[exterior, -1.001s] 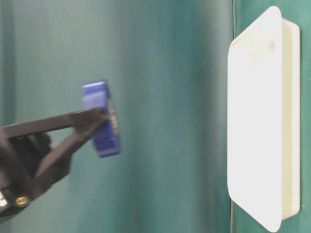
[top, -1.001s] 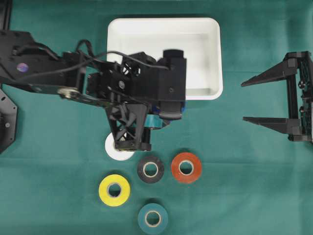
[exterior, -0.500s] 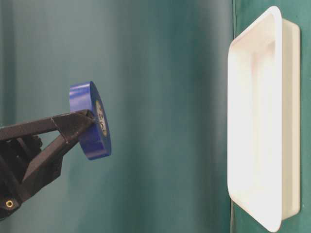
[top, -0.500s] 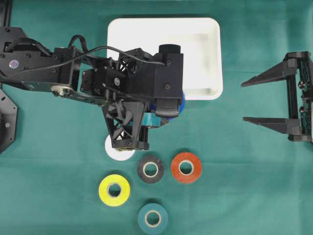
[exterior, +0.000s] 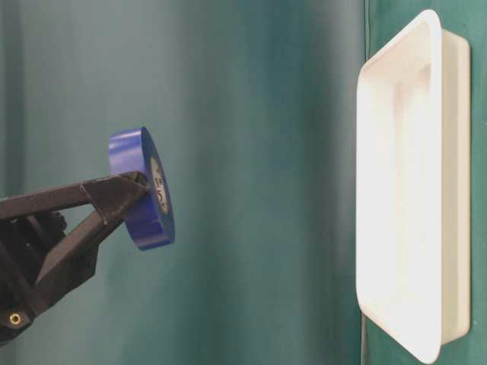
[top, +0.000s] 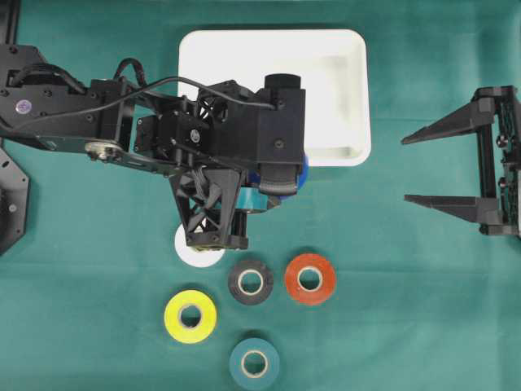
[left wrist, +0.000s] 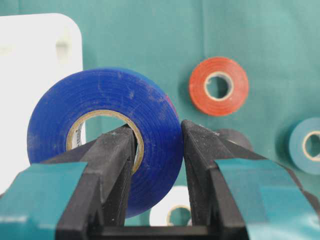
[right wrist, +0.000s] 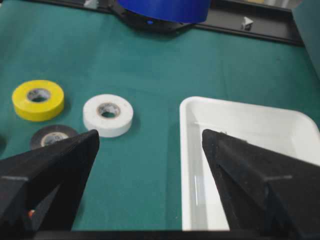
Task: Pick up the tape from a random location and place it into the white case.
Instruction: 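Lift the blue roll with the left gripper toward the white tray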
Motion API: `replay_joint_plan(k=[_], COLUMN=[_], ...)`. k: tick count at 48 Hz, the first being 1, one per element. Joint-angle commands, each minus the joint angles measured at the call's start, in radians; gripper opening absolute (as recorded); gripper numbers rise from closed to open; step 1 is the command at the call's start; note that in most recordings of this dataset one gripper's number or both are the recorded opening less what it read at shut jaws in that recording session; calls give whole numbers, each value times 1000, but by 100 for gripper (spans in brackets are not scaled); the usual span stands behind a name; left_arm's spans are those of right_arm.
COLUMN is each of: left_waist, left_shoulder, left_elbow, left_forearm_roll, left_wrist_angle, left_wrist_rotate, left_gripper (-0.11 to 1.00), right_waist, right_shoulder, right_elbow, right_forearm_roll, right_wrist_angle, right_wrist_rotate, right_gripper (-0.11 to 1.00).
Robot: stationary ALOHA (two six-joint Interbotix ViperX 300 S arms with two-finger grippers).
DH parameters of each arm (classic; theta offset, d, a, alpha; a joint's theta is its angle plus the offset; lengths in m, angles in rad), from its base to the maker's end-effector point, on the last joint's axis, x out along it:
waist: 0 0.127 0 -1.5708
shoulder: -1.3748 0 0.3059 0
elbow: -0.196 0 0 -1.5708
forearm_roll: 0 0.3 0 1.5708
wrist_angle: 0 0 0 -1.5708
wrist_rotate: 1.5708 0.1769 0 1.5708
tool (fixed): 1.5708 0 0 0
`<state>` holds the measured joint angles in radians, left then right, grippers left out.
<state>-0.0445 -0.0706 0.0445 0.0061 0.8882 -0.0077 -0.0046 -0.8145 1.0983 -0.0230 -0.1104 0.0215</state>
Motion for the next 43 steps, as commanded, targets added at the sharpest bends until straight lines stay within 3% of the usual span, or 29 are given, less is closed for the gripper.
replay_joint_plan(k=[1, 16, 43], left_waist=[-3, 44, 291], left_shoulder=[-31, -25, -2], left_elbow=[-12, 11, 69], left_forearm_roll=[3, 5, 5], left_wrist_angle=[-12, -46, -150], left_wrist_rotate=[0, 0, 32], left_gripper=[23, 23, 23], right_waist=[0, 2, -5], right_shoulder=[3, 3, 0], right_elbow=[-25, -25, -26], right_forearm_roll=[-2, -2, -14], right_wrist_angle=[-3, -5, 9], right_wrist_rotate=[-2, -2, -3], right_gripper=[91, 91, 91])
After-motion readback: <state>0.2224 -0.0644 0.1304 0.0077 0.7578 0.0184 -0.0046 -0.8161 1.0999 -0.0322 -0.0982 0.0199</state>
